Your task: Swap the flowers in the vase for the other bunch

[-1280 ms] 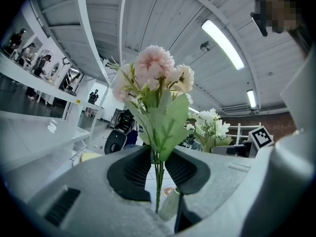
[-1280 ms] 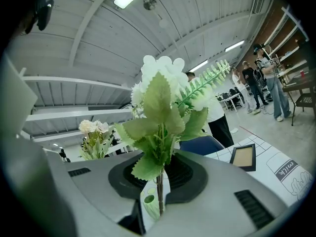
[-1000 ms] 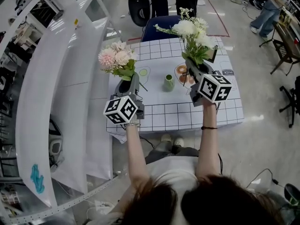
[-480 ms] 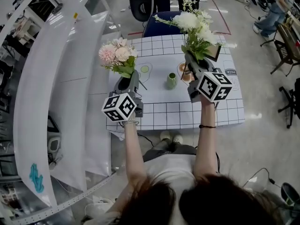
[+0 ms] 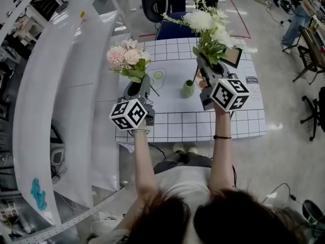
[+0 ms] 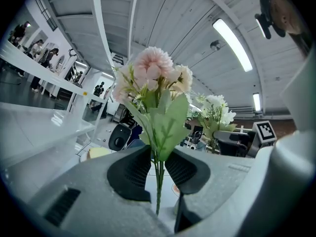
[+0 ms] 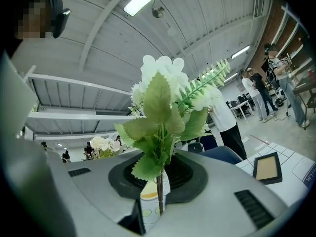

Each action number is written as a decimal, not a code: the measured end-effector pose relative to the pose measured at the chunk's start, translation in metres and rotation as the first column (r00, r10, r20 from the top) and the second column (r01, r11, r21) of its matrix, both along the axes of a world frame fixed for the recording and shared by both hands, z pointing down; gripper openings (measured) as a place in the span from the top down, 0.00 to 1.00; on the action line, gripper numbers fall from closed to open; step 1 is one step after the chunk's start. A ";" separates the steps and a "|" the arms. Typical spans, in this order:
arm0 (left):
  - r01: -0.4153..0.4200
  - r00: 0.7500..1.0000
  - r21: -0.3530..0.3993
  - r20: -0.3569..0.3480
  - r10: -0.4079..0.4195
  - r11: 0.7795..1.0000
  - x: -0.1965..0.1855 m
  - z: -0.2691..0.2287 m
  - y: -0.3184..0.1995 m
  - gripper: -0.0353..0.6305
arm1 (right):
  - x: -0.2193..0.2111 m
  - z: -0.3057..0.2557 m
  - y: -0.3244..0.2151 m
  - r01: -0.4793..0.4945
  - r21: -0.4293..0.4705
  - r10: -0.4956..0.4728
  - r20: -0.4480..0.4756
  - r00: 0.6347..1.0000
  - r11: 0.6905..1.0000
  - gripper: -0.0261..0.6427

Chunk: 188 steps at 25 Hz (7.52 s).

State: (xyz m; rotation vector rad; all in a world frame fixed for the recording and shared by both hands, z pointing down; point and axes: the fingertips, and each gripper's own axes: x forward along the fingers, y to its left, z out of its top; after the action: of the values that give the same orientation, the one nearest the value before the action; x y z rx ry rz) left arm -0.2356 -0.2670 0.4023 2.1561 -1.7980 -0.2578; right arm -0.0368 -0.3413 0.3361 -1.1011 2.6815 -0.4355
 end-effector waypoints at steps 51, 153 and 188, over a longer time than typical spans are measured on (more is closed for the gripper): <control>-0.053 0.998 -0.034 -0.045 0.051 0.998 -0.004 0.028 -0.010 0.82 | -0.027 0.090 0.015 0.033 0.012 -0.031 -0.149 0.988 0.999 0.87; -0.115 0.988 -0.060 -0.106 0.108 0.992 0.023 0.051 0.016 0.82 | -0.018 0.149 0.070 0.030 -0.045 -0.044 -0.353 0.934 0.999 0.75; -0.110 0.992 -0.029 -0.071 0.108 0.994 0.062 0.029 0.073 0.82 | -0.012 0.079 0.117 0.227 0.029 -0.214 -0.239 0.947 0.973 0.95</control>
State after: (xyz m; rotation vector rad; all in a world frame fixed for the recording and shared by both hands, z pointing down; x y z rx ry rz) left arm -0.1734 -0.1944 0.4315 2.1861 -1.6296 -0.2724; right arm -0.0489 -0.2248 0.4151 -0.8888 3.0211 -0.2775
